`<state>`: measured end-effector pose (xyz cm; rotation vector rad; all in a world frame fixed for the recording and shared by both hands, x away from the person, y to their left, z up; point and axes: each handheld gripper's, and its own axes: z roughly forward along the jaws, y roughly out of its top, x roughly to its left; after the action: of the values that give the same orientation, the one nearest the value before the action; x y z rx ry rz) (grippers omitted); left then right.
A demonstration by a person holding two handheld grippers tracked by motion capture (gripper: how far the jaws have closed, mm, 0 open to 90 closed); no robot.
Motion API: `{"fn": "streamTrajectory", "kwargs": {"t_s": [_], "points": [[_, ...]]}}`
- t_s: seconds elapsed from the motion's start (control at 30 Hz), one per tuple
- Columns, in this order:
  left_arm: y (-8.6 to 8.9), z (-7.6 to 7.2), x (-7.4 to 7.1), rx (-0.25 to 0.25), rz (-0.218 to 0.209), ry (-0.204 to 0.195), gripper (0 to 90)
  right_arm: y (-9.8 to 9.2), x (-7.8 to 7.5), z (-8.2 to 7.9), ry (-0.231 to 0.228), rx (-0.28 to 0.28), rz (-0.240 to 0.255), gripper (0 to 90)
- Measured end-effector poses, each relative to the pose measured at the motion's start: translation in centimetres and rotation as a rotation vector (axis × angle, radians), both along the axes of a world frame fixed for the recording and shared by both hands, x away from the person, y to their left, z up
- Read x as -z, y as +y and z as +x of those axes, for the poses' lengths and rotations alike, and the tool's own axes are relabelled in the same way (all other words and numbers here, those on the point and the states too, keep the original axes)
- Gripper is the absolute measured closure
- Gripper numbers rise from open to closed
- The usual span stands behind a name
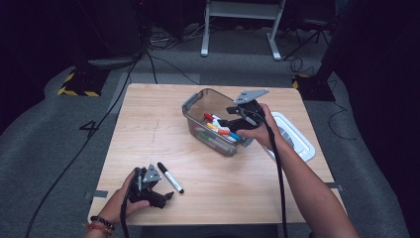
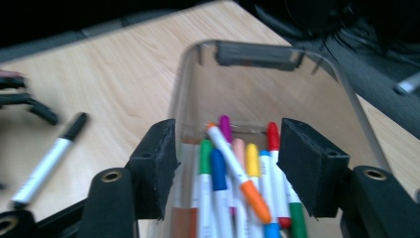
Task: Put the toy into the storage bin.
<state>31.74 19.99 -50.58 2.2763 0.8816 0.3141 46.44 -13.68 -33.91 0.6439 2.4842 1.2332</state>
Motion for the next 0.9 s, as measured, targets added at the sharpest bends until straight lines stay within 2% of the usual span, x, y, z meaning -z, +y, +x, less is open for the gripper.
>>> {"fn": "streamTrajectory", "kwargs": {"t_s": [0.03,0.07,0.1,0.23,0.33,0.4,0.53,0.57,0.63,0.77,0.8,0.83,0.87,0.9], "points": [[0.0,0.0,0.0,0.000,0.000,0.000,0.5,-0.4,0.0,-0.7,-0.008,-0.016,0.011,39.7],[0.0,0.0,0.0,-0.003,-0.001,0.002,0.5,-0.4,0.0,-0.7,-0.008,-0.016,0.011,39.7],[0.1,-0.1,0.0,-0.003,0.001,0.000,0.6,-1.0,-0.1,-2.2,-0.044,-0.025,0.009,38.7],[0.3,-0.2,0.0,-0.007,0.000,0.002,0.5,-2.0,0.4,-5.0,-0.089,-0.060,0.002,37.1],[0.4,-0.2,0.0,-0.007,0.002,-0.001,0.6,-2.5,0.8,-6.3,-0.098,-0.070,0.014,36.6],[0.4,-0.2,0.0,-0.008,0.002,-0.001,0.5,-3.2,1.8,-7.9,-0.085,-0.092,0.023,35.4],[0.4,-0.2,0.0,-0.008,0.002,-0.001,0.5,-3.7,3.5,-9.7,-0.086,-0.123,0.024,34.6],[0.4,-0.2,0.0,-0.008,0.002,-0.001,0.5,-3.7,3.5,-9.7,-0.086,-0.123,0.024,34.6],[0.4,-0.2,0.0,-0.008,0.002,-0.001,0.5,-3.7,4.8,-10.7,-0.065,-0.147,0.040,34.2],[0.4,-0.2,0.0,-0.008,0.002,-0.001,0.5,-3.3,5.9,-11.3,-0.062,-0.159,0.029,33.3],[0.4,-0.2,0.0,-0.008,0.002,-0.001,0.5,-2.7,6.8,-11.6,-0.040,-0.176,0.042,31.6],[0.4,-0.2,0.0,-0.008,0.002,-0.001,0.5,-2.7,6.8,-11.6,-0.040,-0.176,0.042,31.6],[0.4,-0.2,0.0,-0.008,0.002,-0.001,0.4,-1.9,7.9,-11.9,-0.034,-0.183,0.031,31.0],[0.4,-0.2,0.0,-0.008,0.002,-0.001,0.5,-1.9,7.9,-11.9,-0.034,-0.183,0.031,31.0]]}}
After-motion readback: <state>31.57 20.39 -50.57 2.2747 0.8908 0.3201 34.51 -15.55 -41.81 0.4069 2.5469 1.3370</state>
